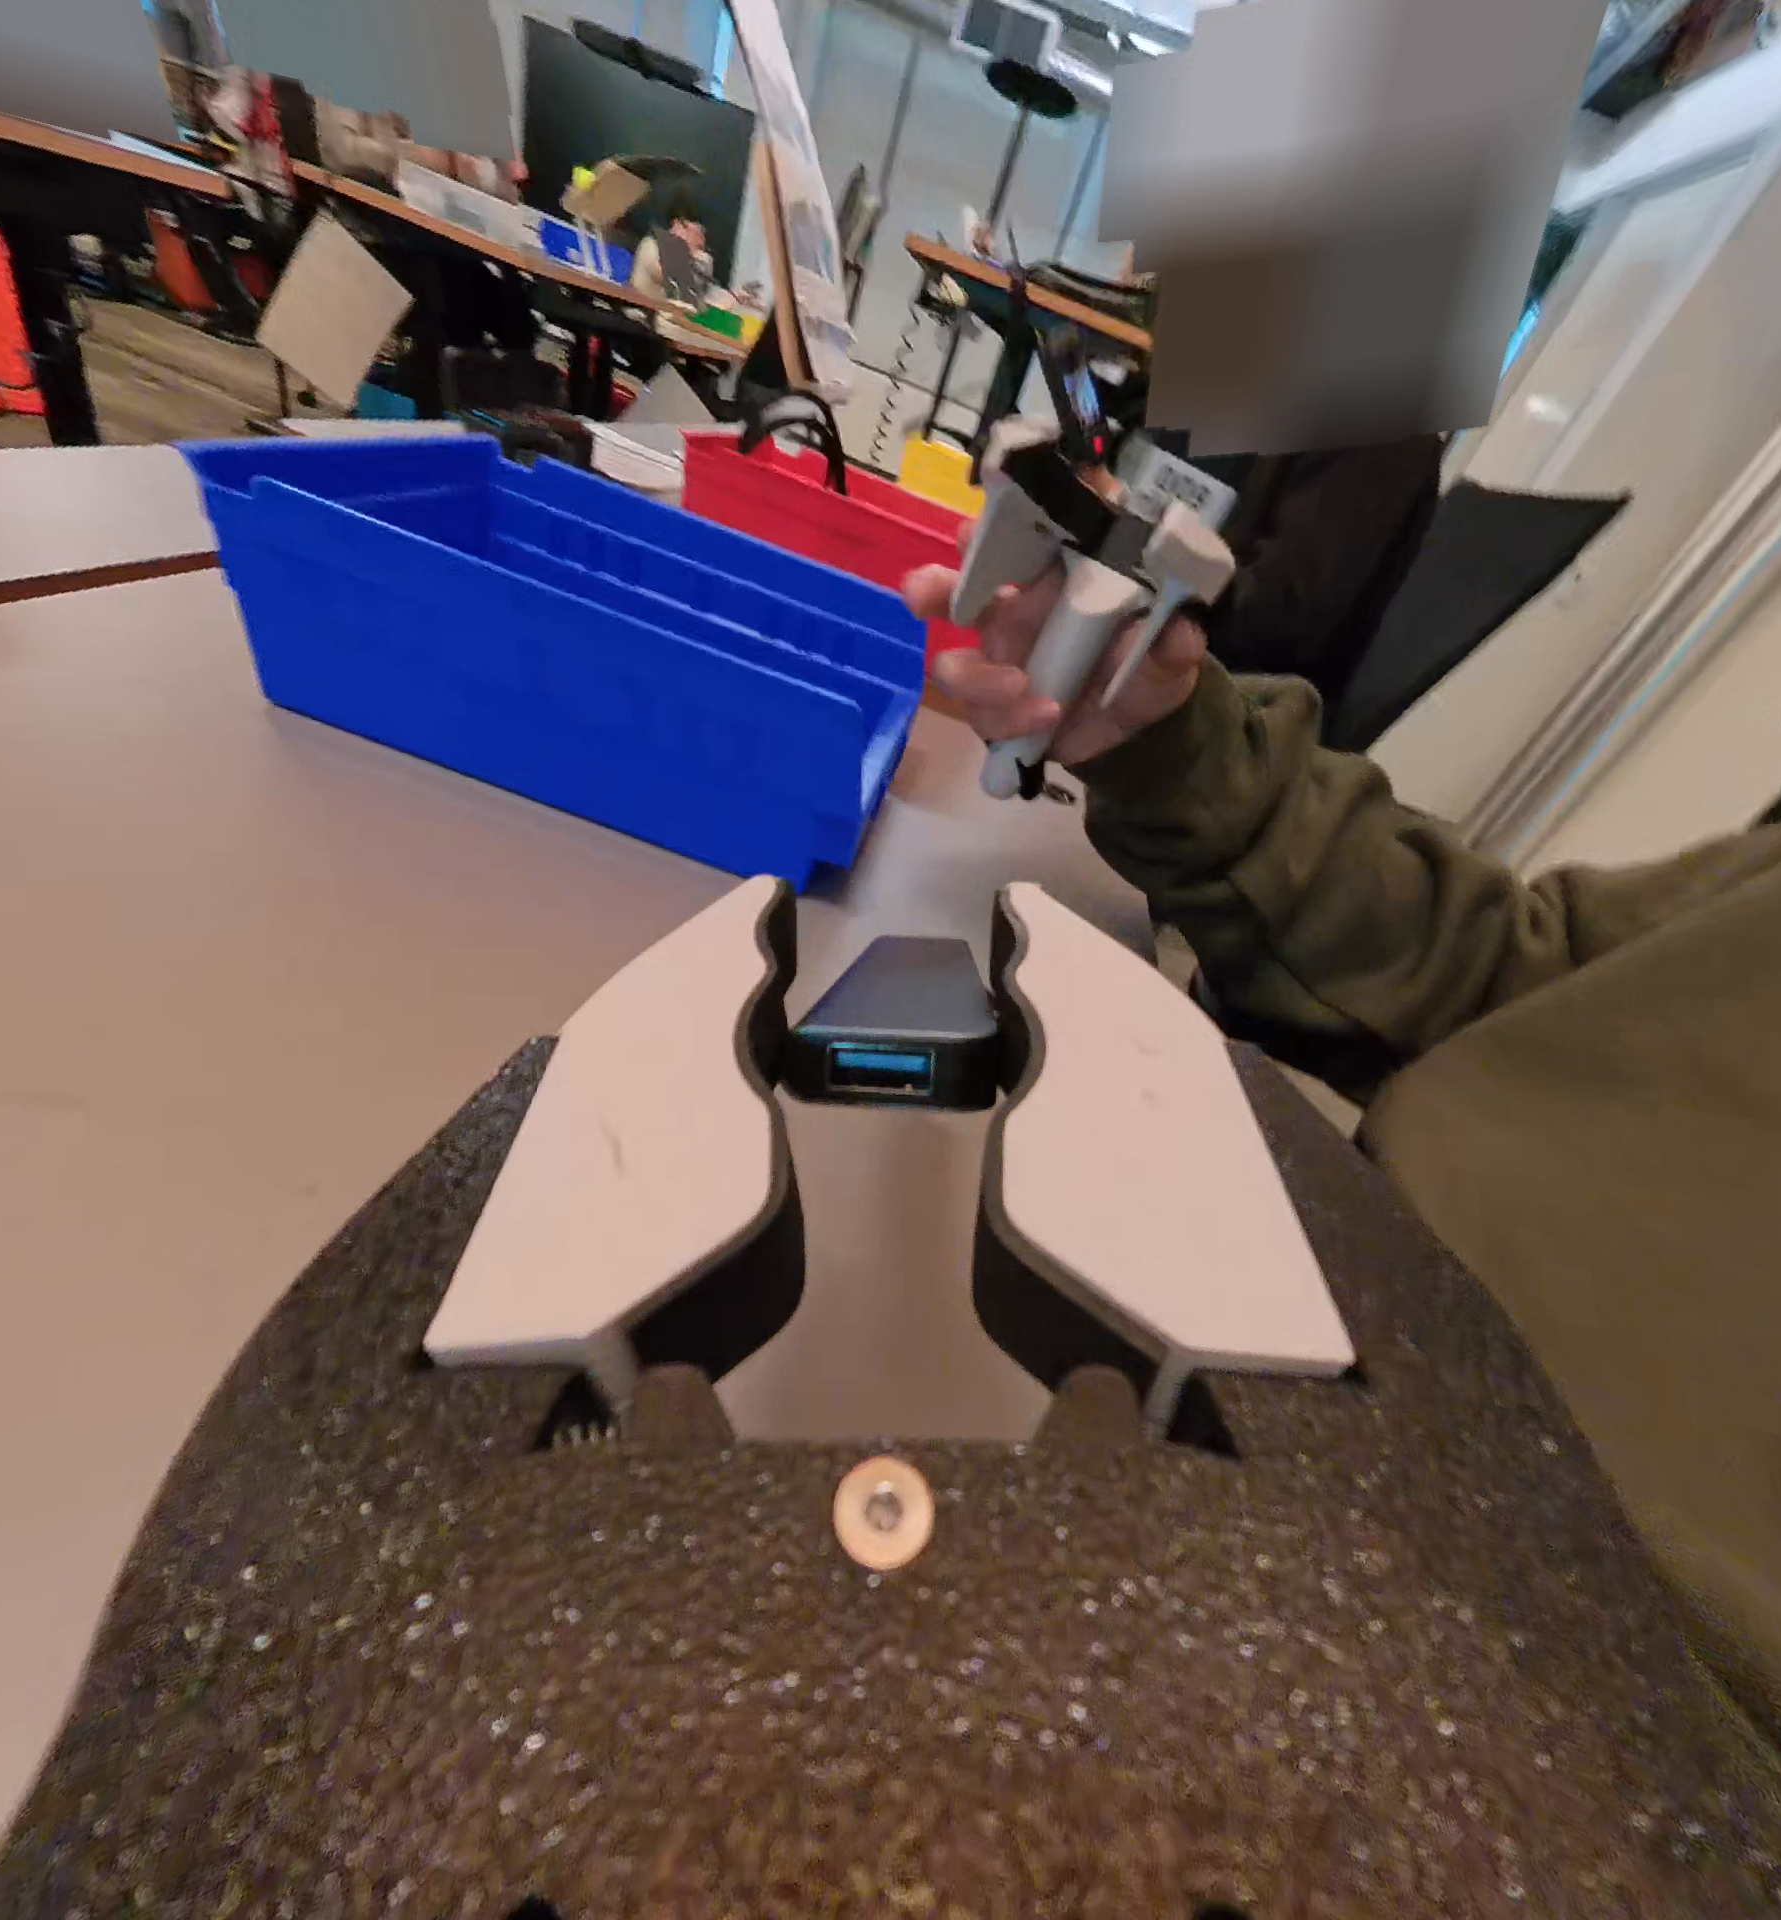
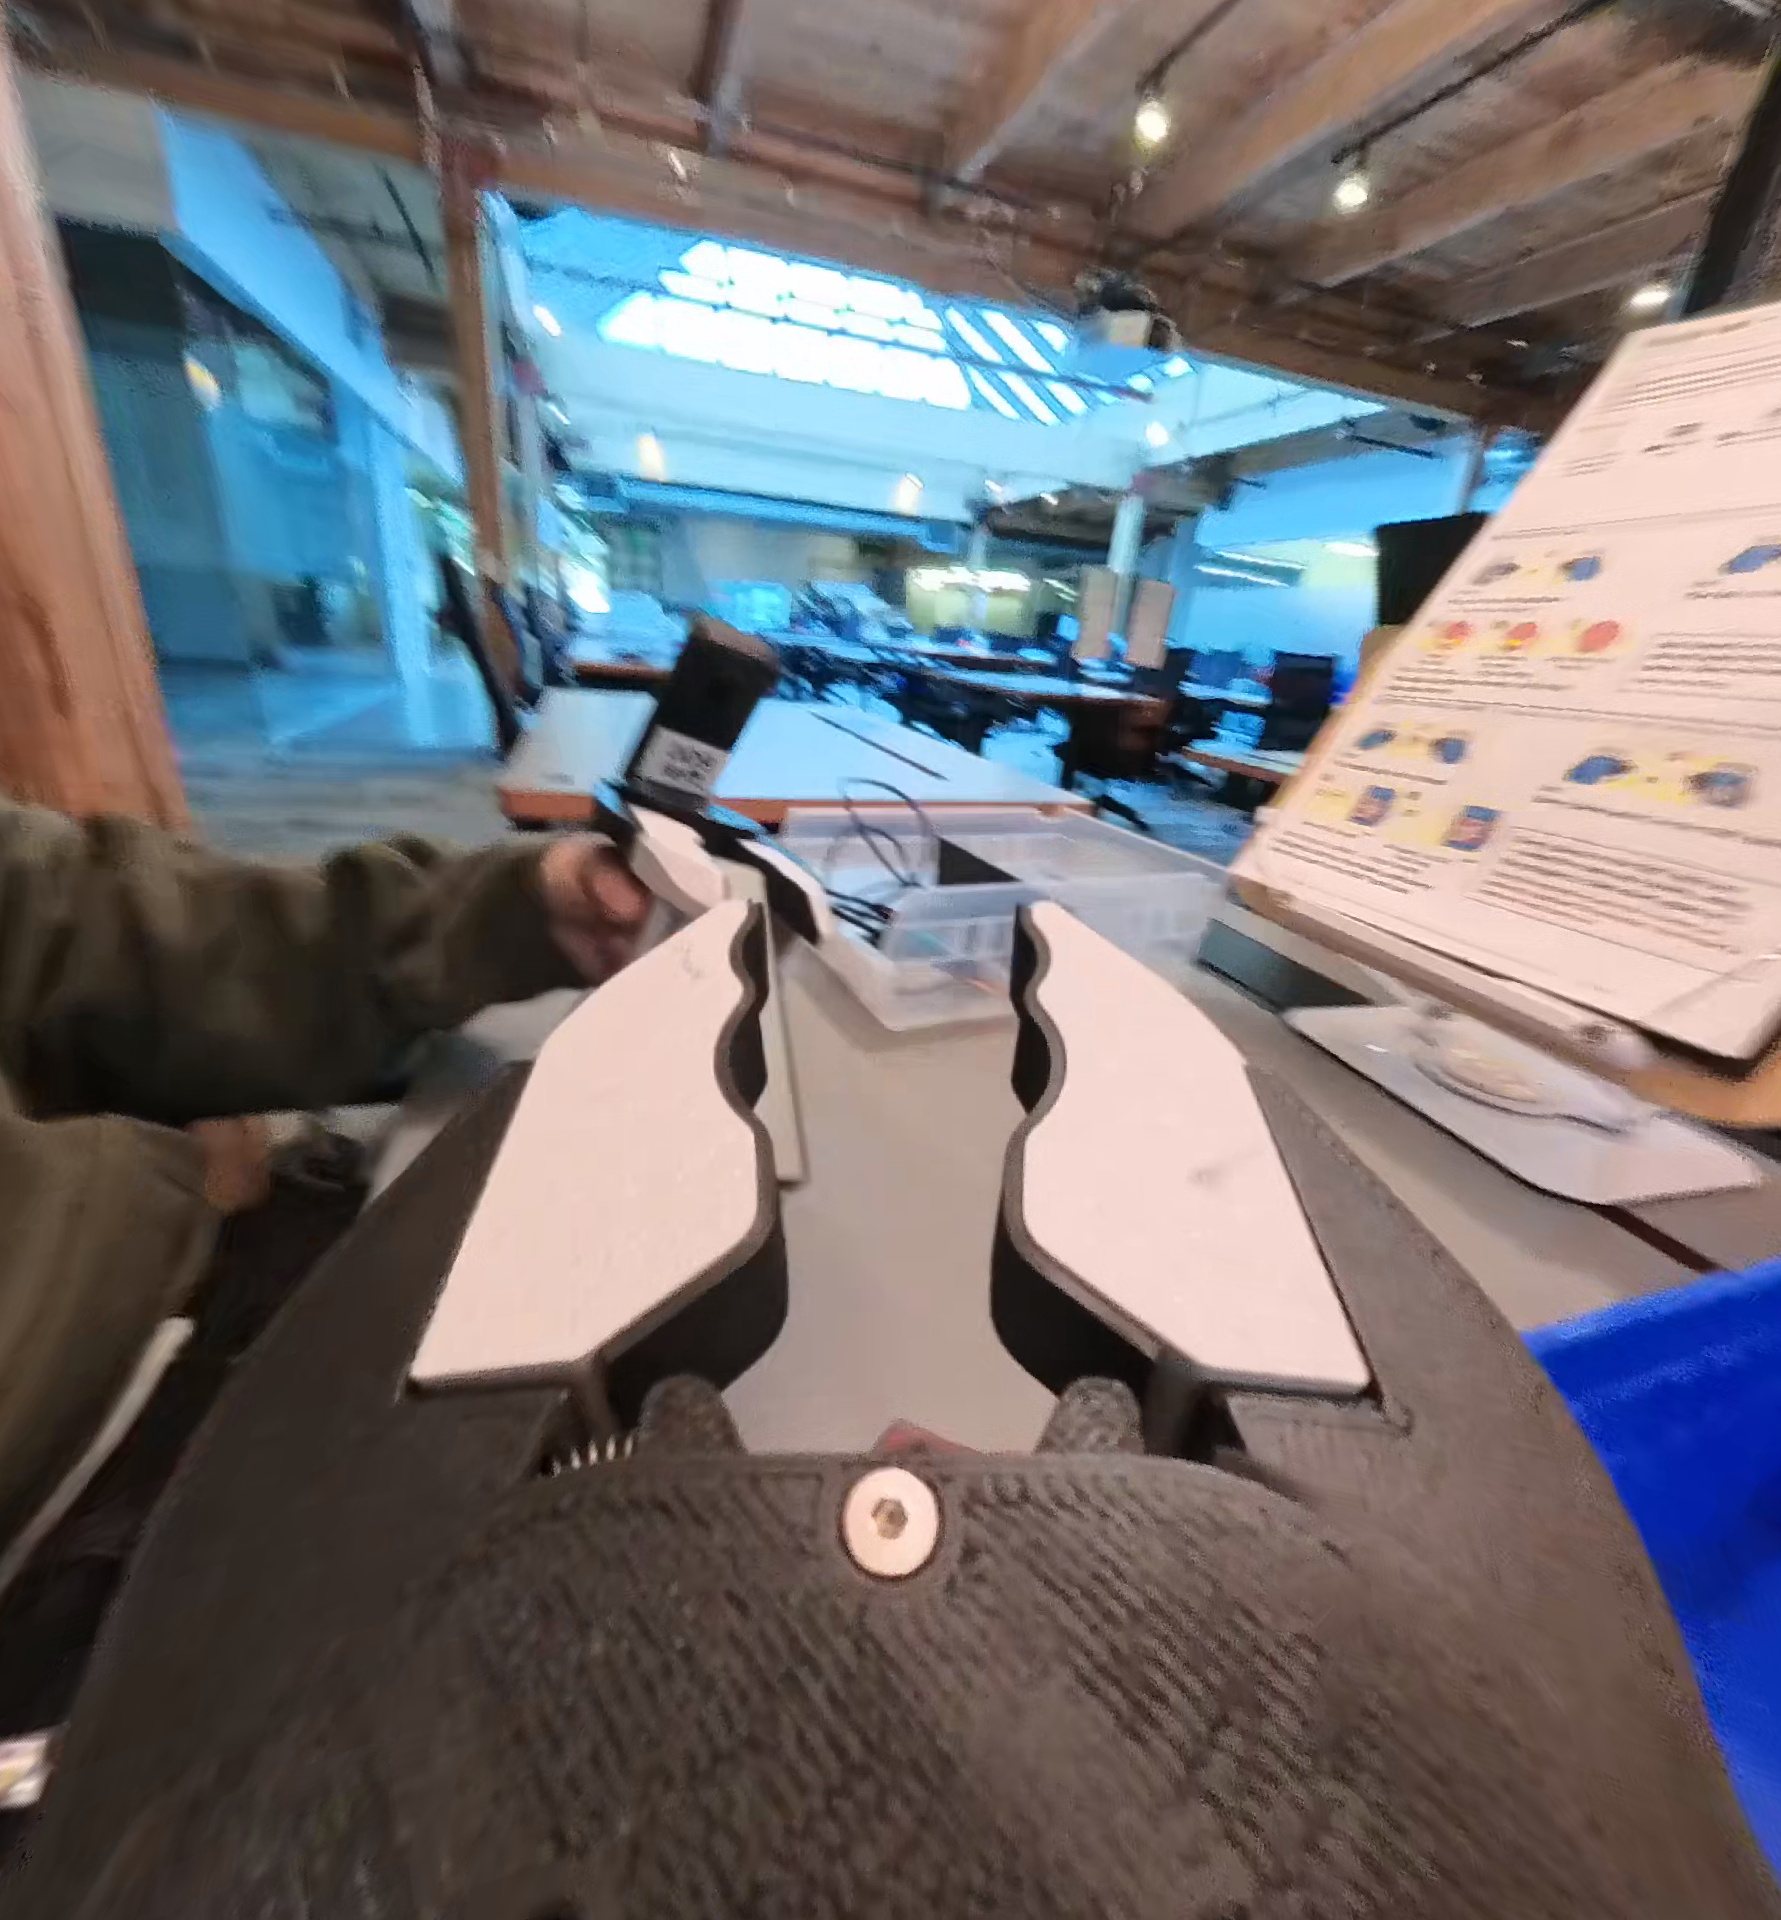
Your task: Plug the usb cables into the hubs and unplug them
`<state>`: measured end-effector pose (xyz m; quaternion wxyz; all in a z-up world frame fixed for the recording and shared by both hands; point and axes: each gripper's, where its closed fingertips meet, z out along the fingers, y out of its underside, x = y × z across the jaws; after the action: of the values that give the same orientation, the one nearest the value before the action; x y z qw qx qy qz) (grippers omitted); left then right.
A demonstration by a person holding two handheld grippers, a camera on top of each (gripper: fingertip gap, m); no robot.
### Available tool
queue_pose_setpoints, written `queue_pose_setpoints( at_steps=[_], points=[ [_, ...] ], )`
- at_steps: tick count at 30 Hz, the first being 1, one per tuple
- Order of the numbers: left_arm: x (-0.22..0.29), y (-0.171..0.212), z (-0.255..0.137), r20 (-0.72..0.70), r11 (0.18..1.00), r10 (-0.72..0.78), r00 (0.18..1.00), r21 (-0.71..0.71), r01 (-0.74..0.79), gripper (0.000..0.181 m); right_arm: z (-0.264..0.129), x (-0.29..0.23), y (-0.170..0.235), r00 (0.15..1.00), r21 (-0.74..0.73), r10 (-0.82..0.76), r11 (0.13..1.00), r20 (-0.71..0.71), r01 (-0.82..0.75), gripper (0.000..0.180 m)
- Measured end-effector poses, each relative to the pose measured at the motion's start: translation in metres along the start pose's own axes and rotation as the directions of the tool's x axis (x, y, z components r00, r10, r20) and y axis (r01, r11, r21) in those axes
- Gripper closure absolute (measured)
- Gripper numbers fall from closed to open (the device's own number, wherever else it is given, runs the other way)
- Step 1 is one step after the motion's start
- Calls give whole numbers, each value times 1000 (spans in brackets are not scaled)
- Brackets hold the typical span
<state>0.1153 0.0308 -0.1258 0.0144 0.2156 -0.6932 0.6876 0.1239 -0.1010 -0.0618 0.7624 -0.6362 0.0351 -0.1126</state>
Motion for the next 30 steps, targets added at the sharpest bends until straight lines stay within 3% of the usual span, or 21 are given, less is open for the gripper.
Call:
queue_pose_setpoints(
  at_steps=[2, 7, 11, 14, 19, 21, 23, 26, 30],
  points=[
    [0, -13, 0, 13, 999, -38, 999, 35, 37, 146, 0, 9, 7, 995, -59, -66, 996, -78, 62, 132],
    [2, -56, -1, 55, 991, -72, 996, 114, 65, 146, 9, 7, 33, 999, -111, -20, 994, -48, 15, 132],
    [17, -91, -6, -36, 965, -132, 991, 224, 137, 146, 16, 5, 42, 999, -120, -17, 993, -42, 12, 132],
    [29, -103, -3, -112, 945, -172, 979, 263, 196, 146, 30, -2, 40, 999, -38, 0, 999, -36, -1, 134],
    [43, -94, 16, -195, 934, -217, 956, 244, 262, 146, 54, -32, 15, 994, 167, -106, 980, -11, 106, 130],
    [44, -87, 23, -216, 925, -247, 945, 237, 296, 146, 56, -41, 6, 994, 220, -109, 970, 14, 103, 138],
    [46, -82, 27, -265, 911, -277, 924, 235, 340, 146, 54, -50, 4, 990, 241, -128, 964, 64, 109, 158],
    [49, -73, 30, -327, 899, -302, 896, 216, 382, 146, 48, -50, 0, 985, 233, -145, 965, 97, 119, 160],
    [68, -50, 40, -457, 900, -351, 817, 77, 430, 145, 36, -57, -15, 969, 214, -134, 973, 206, 89, 163]
  ],
)
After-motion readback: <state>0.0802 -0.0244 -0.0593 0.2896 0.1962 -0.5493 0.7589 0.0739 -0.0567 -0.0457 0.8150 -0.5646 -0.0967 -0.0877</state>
